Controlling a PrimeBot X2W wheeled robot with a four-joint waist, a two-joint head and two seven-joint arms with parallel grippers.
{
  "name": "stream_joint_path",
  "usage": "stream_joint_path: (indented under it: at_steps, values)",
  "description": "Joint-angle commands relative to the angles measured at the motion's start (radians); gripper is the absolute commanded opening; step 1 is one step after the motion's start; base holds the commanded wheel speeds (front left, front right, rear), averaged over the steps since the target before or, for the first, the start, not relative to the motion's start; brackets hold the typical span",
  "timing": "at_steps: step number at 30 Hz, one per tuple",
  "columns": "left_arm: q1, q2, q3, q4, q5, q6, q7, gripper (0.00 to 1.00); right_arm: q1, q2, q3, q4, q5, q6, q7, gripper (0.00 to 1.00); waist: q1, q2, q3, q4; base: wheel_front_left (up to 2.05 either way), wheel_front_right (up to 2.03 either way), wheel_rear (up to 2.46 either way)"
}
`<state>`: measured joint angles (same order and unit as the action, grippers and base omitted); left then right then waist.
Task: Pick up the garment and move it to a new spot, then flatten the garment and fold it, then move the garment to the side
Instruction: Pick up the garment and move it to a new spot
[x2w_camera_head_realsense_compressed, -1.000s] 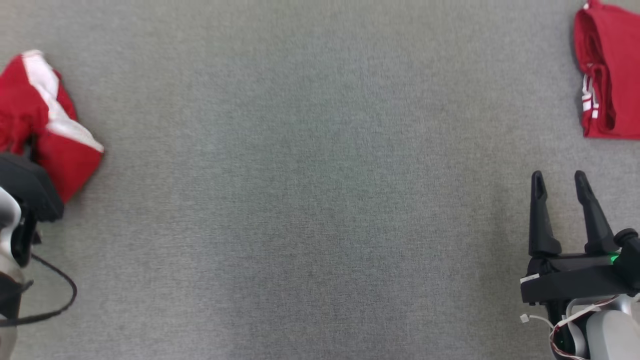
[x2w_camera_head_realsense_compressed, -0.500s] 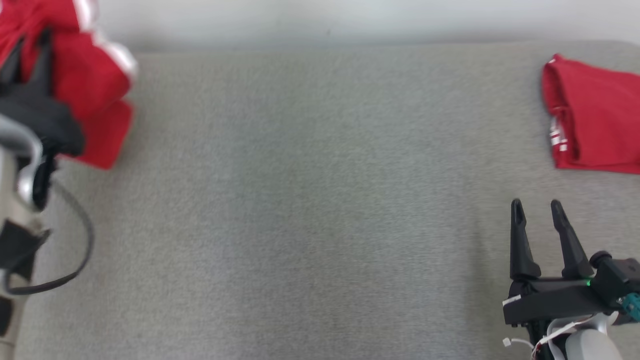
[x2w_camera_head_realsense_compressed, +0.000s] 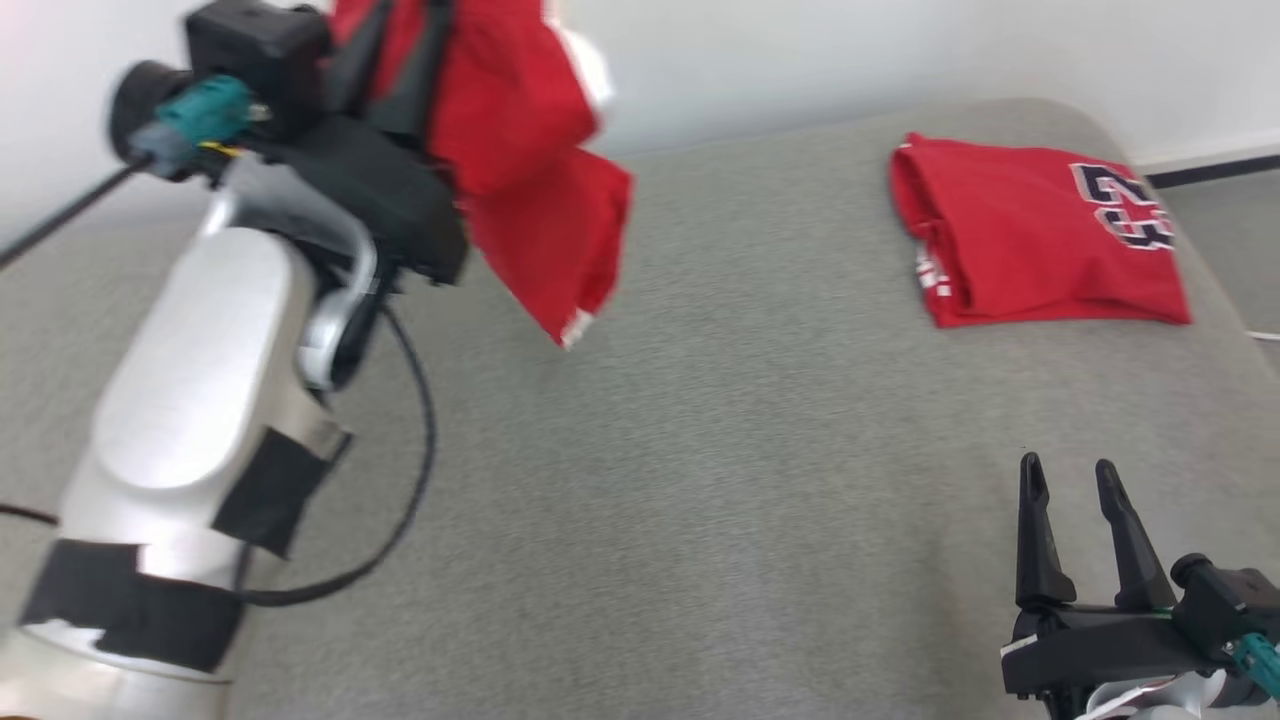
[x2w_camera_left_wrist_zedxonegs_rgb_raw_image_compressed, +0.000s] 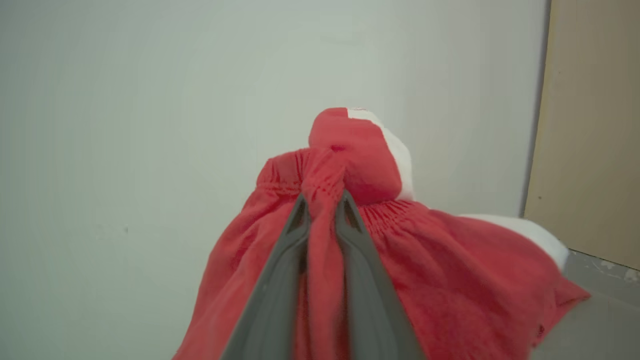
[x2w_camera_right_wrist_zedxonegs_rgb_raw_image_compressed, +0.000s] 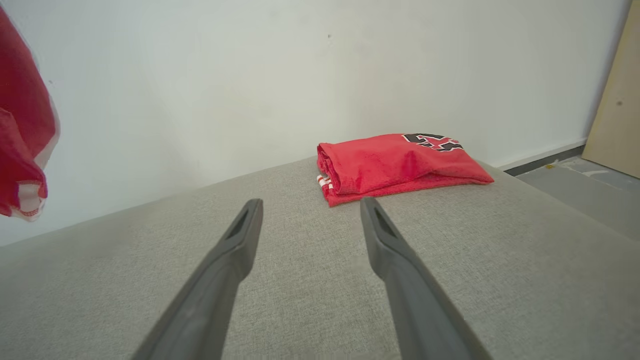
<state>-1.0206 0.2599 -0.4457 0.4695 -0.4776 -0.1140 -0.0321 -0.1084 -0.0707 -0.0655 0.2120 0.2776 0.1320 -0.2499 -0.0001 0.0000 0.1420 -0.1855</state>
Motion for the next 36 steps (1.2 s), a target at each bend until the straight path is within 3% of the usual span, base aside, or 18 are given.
stream_joint_path:
  at_steps: [1, 9, 17, 24, 34, 35, 36]
  values:
    - [0.016, -0.019, -0.007, -0.011, -0.008, 0.006, 0.005, 0.0, 0.011, 0.005, 0.004, 0.005, 0.005, -0.003, -0.006, 1.0, 0.0001, 0.0, -0.037, -0.078, 0.0, 0.0, 0.0]
    - [0.046, -0.146, -0.073, -0.024, -0.034, 0.014, -0.002, 0.0, 0.017, 0.012, 0.009, 0.02, 0.01, -0.003, -0.013, 1.0, 0.0001, 0.0, -0.041, -0.16, 0.0, 0.0, 0.0]
    - [0.116, -0.188, -0.11, 0.017, -0.063, 0.028, -0.049, 0.0, 0.021, 0.016, 0.004, 0.02, 0.015, -0.003, -0.014, 1.0, 0.0001, 0.0, -0.026, -0.173, 0.0, 0.0, 0.0]
    - [0.268, -0.184, -0.117, 0.086, -0.091, 0.052, -0.119, 0.0, 0.011, 0.016, 0.003, 0.026, 0.014, -0.003, -0.015, 1.0, 0.0001, 0.0, -0.004, -0.135, 0.0, 0.0, 0.0]
    - [0.512, -0.099, -0.071, 0.177, -0.113, 0.077, -0.216, 0.02, -0.002, 0.013, 0.027, 0.044, 0.014, -0.003, -0.016, 1.0, 0.0001, 0.0, -0.006, -0.05, 0.0, 0.0, 0.0]
    - [0.523, -0.094, -0.068, 0.181, -0.111, 0.075, -0.22, 0.46, -0.003, 0.012, 0.029, 0.045, 0.014, -0.003, -0.016, 1.0, 0.0001, 0.0, -0.007, -0.042, 0.0, 0.0, 0.0]
    - [0.532, -0.091, -0.066, 0.184, -0.107, 0.072, -0.225, 1.0, -0.005, 0.011, 0.032, 0.045, 0.012, -0.003, -0.016, 1.0, 0.0001, 0.0, -0.008, -0.036, 0.0, 0.0, 0.0]
